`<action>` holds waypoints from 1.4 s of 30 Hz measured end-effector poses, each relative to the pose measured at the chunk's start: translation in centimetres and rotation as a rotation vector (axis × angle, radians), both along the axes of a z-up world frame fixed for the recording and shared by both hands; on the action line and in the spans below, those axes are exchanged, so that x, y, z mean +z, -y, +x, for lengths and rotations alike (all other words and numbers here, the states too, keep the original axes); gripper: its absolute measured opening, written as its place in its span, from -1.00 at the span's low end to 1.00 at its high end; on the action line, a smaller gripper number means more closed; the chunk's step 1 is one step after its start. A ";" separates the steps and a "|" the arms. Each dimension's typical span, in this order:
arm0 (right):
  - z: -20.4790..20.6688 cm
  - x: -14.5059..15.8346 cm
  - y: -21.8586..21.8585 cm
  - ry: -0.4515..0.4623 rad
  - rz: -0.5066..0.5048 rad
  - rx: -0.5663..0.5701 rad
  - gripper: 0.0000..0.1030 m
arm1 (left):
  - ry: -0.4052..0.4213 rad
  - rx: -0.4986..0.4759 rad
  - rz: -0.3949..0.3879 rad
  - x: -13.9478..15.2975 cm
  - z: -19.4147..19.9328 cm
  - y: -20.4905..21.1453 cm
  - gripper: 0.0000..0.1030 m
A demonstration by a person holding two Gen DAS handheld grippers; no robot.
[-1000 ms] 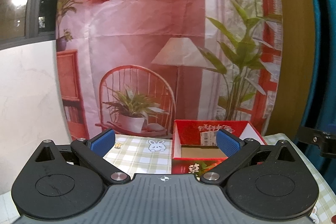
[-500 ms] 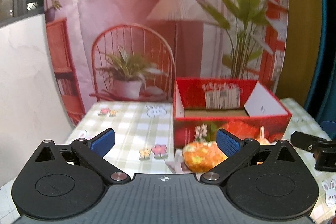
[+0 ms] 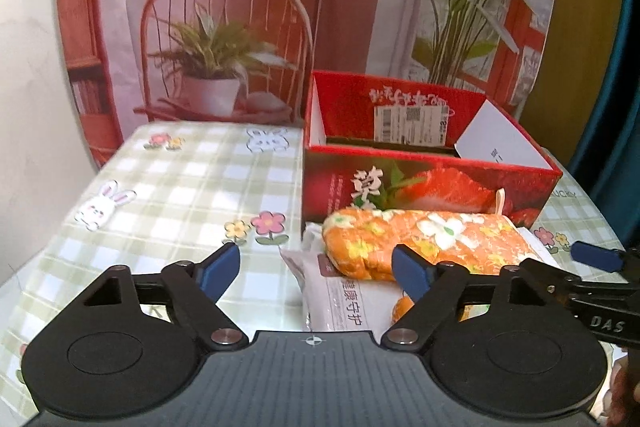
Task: Organize soft objects
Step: 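Lower both tools onto the orange floral cloth and close both grippers on it, then lift the orange cloth with both grippers into the red box and open them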
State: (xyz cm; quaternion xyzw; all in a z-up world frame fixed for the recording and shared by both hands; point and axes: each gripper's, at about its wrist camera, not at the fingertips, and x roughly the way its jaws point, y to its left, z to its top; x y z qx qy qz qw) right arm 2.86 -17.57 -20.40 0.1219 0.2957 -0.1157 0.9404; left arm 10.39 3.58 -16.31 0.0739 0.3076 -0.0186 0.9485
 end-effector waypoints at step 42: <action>3.1 2.8 3.5 0.030 0.149 0.275 -0.83 | -0.106 -0.152 -0.264 -0.5 6.6 1.5 -0.64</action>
